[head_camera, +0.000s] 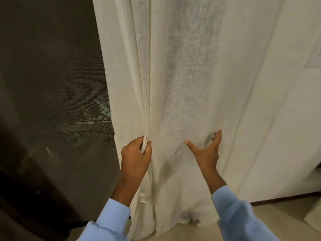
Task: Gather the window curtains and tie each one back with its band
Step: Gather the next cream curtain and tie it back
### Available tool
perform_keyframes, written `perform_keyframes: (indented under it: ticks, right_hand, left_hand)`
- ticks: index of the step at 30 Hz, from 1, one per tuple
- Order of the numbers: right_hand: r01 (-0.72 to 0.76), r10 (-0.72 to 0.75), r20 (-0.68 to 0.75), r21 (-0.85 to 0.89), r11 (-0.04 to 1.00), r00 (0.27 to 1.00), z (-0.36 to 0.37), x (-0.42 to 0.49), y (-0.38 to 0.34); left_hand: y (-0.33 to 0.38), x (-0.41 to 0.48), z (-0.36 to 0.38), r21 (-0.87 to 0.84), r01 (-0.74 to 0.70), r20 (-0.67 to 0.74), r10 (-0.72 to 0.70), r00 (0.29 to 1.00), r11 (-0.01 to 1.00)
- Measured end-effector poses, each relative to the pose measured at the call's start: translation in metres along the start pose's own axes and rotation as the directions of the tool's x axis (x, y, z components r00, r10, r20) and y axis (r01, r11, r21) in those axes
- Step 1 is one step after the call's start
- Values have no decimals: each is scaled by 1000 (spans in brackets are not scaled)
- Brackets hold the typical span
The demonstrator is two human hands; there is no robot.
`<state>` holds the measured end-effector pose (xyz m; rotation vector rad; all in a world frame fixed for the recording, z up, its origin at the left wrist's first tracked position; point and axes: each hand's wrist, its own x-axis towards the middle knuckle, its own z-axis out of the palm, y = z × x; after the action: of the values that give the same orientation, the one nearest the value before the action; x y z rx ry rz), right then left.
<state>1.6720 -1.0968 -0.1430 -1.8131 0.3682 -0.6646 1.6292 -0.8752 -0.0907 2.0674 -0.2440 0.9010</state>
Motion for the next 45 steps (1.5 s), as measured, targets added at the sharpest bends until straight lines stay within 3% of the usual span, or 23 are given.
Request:
perform_keyframes:
  ticks: [10, 14, 16, 18, 21, 24, 29, 34, 41, 45]
  right_hand:
    - [132, -139, 40, 143, 981, 990, 4, 2, 7]
    - [237, -229, -86, 90, 967, 970, 8, -9, 10]
    - [138, -136, -120, 4, 990, 983, 9, -4, 6]
    - [37, -39, -51, -49, 998, 998, 11, 3, 0]
    - [14, -13, 80, -6, 1000, 997, 17, 3, -7]
    - [54, -56, 48, 38, 998, 997, 24, -3, -10]
    - [75, -73, -19, 260, 963, 997, 29, -26, -10]
    - [-138, 112, 81, 509, 850, 990, 45, -66, -13]
    - [-39, -62, 173, 526, 850, 983, 74, -97, -39]
    - [57, -147, 146, 492, 869, 978, 83, -100, -45]
  left_hand:
    - [4, -6, 1, 82, 48, -65, -43, 997, 995]
    - [3, -6, -3, 89, 32, -89, -24, 996, 996]
    - [1, -6, -5, 100, 21, -96, -11, 995, 995]
    - [-1, -6, -8, 103, 20, -99, -9, 995, 995]
    - [-4, -4, -11, 100, 19, -106, -9, 994, 995]
    - [-8, -1, -14, 94, 23, -109, -12, 994, 995]
    - [-14, 7, -16, 121, 32, -105, -19, 994, 992]
    - [-22, 17, -10, 167, 43, -88, -28, 996, 985]
    - [-26, 22, 1, 80, -4, -1, 4, 1000, 997]
    - [-28, 22, 5, 39, -45, 30, 43, 999, 998]
